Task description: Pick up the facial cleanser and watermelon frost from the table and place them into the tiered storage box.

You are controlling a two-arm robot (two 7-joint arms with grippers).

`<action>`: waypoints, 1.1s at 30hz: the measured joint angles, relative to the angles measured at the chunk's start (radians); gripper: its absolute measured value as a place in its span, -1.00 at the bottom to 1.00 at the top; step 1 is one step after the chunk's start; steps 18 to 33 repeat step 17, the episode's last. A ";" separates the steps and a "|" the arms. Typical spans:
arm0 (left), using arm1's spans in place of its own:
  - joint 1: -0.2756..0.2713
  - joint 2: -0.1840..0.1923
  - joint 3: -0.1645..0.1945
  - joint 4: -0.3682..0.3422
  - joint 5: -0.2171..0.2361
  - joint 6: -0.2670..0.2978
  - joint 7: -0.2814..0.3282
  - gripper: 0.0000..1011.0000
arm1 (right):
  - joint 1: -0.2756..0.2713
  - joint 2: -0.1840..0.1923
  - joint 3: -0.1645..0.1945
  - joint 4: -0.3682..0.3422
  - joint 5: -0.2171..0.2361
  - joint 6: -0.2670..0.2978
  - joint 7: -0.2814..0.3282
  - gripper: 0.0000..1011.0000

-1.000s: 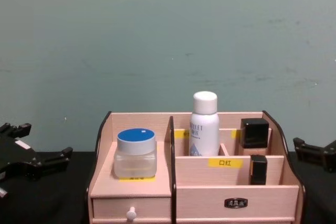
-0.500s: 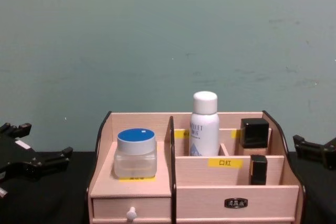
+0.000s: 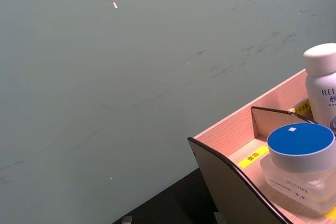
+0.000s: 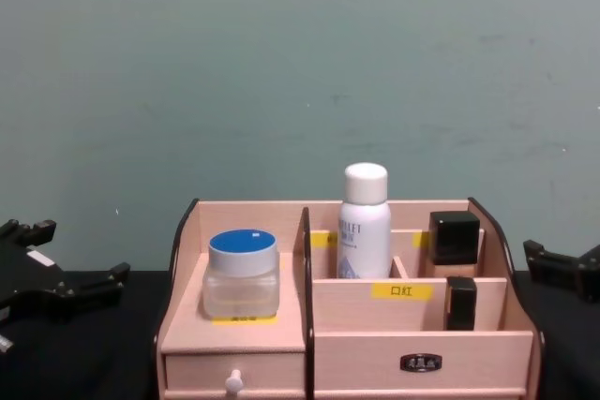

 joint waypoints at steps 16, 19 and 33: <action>0.000 0.000 0.000 0.000 0.000 0.000 0.000 0.98 | 0.000 0.000 0.000 -0.001 0.001 0.000 0.000 0.98; 0.000 0.000 0.000 0.000 0.000 0.000 0.000 0.98 | 0.000 0.000 0.000 -0.001 0.001 0.000 0.000 0.98; 0.000 0.000 0.000 0.000 0.000 0.000 0.000 0.98 | 0.000 0.000 0.000 -0.001 0.001 0.000 0.000 0.98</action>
